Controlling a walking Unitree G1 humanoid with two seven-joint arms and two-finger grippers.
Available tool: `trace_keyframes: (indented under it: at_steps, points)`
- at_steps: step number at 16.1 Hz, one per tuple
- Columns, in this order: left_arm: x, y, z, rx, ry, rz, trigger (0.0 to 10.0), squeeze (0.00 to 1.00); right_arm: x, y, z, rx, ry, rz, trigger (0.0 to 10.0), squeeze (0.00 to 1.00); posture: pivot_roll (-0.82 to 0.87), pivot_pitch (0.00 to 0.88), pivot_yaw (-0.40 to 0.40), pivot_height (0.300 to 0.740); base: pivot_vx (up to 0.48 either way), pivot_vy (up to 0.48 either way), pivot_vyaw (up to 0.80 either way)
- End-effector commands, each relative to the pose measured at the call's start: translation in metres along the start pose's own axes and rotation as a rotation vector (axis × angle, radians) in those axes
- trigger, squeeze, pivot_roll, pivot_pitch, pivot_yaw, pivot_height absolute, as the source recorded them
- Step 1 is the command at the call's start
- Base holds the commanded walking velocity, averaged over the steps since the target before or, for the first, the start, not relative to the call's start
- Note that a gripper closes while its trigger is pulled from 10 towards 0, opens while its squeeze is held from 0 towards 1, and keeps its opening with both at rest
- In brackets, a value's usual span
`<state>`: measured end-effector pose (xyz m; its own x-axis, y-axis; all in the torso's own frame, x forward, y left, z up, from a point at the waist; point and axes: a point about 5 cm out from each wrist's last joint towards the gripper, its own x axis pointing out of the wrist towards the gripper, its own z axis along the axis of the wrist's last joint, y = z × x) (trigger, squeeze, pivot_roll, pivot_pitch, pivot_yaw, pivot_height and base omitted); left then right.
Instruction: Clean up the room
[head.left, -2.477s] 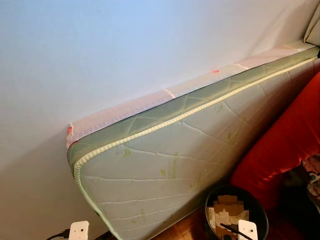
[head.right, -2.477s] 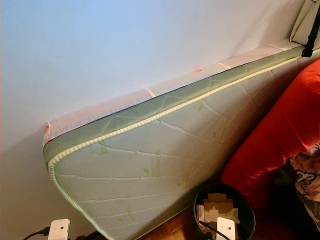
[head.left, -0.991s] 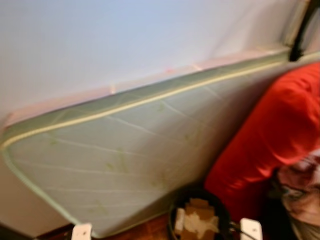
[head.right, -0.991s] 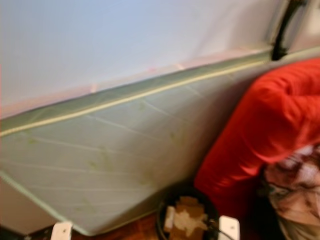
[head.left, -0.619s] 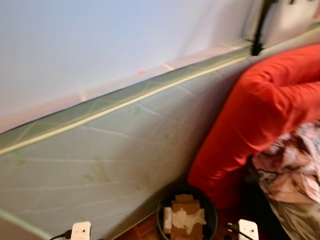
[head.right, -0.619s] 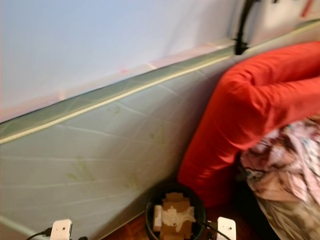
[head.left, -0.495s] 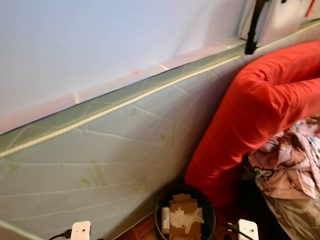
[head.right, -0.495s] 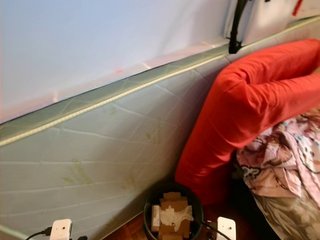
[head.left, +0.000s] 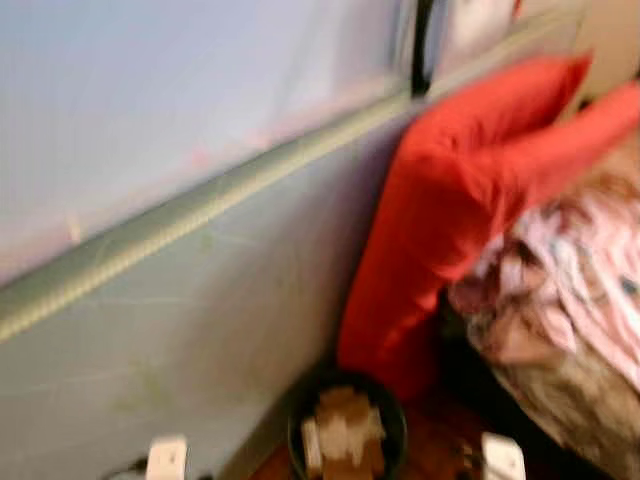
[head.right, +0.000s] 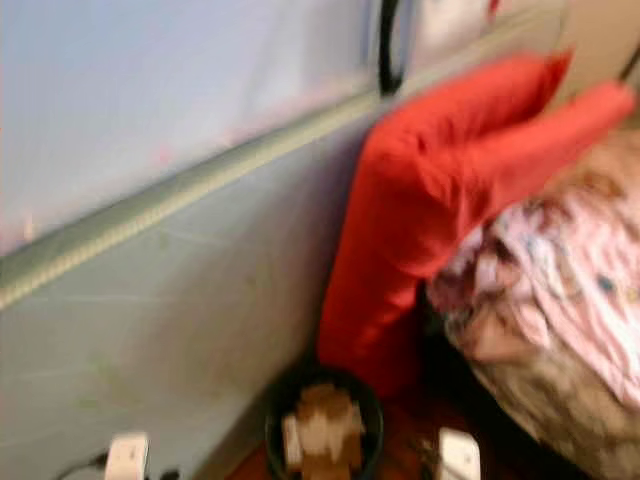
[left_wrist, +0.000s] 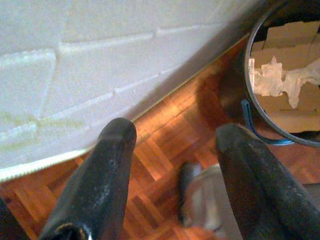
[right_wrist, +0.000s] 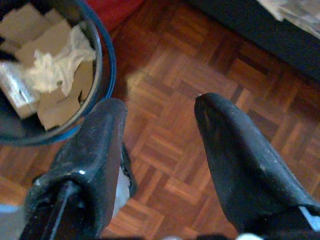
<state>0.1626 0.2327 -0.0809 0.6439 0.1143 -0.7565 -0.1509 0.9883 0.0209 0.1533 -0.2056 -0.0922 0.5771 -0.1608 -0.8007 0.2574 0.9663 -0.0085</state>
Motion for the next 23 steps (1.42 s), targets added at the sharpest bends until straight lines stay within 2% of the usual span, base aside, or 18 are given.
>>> trace_keyframes:
  at_steps: [1,13,16,23]
  points:
    - [0.0099,-0.0358,0.0198,0.080,-0.014,-0.092,10.0,0.00,-0.0010,0.0312,-0.0104,-0.052,0.101,0.207,10.0,0.00,-0.03,0.040,0.011,0.740,0.000,0.000,-0.77]
    - [0.0100,-0.0349,0.0216,0.057,-0.027,-0.087,10.0,0.00,-0.0004,0.0292,-0.0082,-0.061,0.093,0.203,10.0,0.00,-0.03,0.039,0.000,0.740,0.000,0.000,-0.77]
    - [0.0099,-0.0345,0.0220,0.085,-0.031,-0.093,10.0,0.00,-0.0004,0.0293,-0.0068,-0.029,0.067,0.189,10.0,0.00,-0.03,0.039,0.007,0.740,0.000,-0.104,0.00]
    - [0.0102,-0.0331,0.0235,0.101,-0.032,-0.095,10.0,0.00,-0.0010,0.0297,-0.0100,-0.034,0.079,0.170,10.0,0.00,-0.05,0.007,0.024,0.740,0.000,-0.427,0.00]
